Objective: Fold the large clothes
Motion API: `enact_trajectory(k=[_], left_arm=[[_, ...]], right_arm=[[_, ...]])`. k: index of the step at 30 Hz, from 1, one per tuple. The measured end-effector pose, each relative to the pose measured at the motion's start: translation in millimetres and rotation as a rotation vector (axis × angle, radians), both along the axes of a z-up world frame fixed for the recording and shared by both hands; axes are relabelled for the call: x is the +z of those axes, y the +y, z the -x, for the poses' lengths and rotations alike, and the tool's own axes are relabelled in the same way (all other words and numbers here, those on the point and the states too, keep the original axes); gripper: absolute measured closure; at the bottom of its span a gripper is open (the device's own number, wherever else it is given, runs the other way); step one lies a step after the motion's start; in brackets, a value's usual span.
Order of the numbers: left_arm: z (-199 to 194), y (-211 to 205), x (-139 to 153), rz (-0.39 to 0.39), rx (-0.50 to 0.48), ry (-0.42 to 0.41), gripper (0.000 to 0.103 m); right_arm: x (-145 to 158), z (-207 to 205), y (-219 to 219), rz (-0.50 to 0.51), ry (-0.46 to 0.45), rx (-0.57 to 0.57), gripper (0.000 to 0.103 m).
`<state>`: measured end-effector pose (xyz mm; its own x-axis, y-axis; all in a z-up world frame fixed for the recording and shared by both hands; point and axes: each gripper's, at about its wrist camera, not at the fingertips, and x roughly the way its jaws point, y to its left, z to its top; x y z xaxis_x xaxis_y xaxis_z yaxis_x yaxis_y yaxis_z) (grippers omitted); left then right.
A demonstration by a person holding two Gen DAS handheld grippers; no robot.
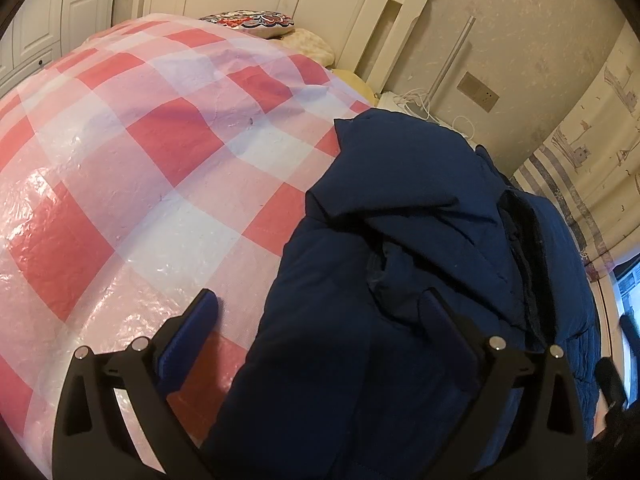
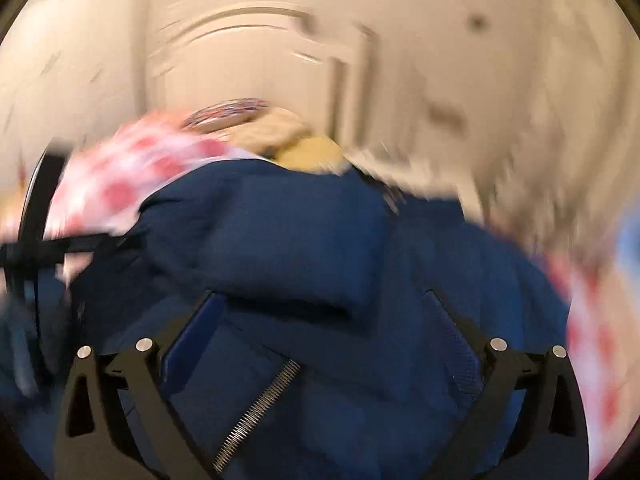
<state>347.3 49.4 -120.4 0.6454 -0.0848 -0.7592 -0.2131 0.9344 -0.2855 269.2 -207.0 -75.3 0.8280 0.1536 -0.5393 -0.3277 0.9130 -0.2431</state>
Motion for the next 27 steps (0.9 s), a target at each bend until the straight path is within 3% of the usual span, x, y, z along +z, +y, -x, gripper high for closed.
enact_trajectory(k=[6,7,8,9,10,12,14,16,17,18,19,20,21,22,23,27], left_arm=[[0,0,0,0.005,0.0,-0.003,0.003],[0,0,0,0.009,-0.001,-0.006,0.003],[0,1,0,0.013,-0.001,-0.008,0.003],[0,1,0,0.021,0.0,-0.012,0.003],[0,2,0,0.026,0.0,-0.015,0.003],[1,3,0,0.032,-0.001,-0.019,0.003],[0,3,-1,0.033,-0.001,-0.019,0.003],[0,2,-1,0.023,-0.001,-0.015,0.003],[-1,2,-1,0.019,-0.002,-0.013,0.003],[-1,2,-1,0.017,-0.002,-0.012,0.003],[-1,2,-1,0.018,-0.002,-0.012,0.003],[-1,2,-1,0.018,-0.002,-0.012,0.003],[-1,2,-1,0.018,-0.002,-0.012,0.003],[-1,2,-1,0.019,-0.002,-0.013,0.003],[-1,2,-2,0.019,-0.003,-0.013,0.003],[-1,3,-2,0.023,-0.002,-0.015,0.003]], right_arm=[[-12,-44,58,0.148,0.049,0.02,0.01],[-20,-54,62,0.186,0.074,0.008,0.015],[-27,-64,66,0.226,0.096,-0.021,0.032],[-35,-72,64,0.226,0.112,-0.041,0.034],[-32,-73,55,0.14,0.12,-0.025,0.038],[-18,-68,25,-0.082,0.146,-0.008,0.059],[3,-61,-18,-0.351,0.156,-0.01,0.071],[14,-53,-84,-0.65,0.131,-0.11,0.072],[9,-49,-126,-0.814,0.132,-0.208,0.072],[3,-48,-150,-0.895,0.14,-0.284,0.071],[-3,-45,-172,-0.93,0.149,-0.37,0.071],[-6,-42,-186,-0.904,0.155,-0.437,0.068],[-11,-42,-194,-0.868,0.189,-0.458,0.046],[-15,-43,-197,-0.863,0.227,-0.448,0.03],[-20,-40,-200,-0.888,0.249,-0.411,0.005],[-27,-34,-192,-0.867,0.234,-0.36,0.006]])
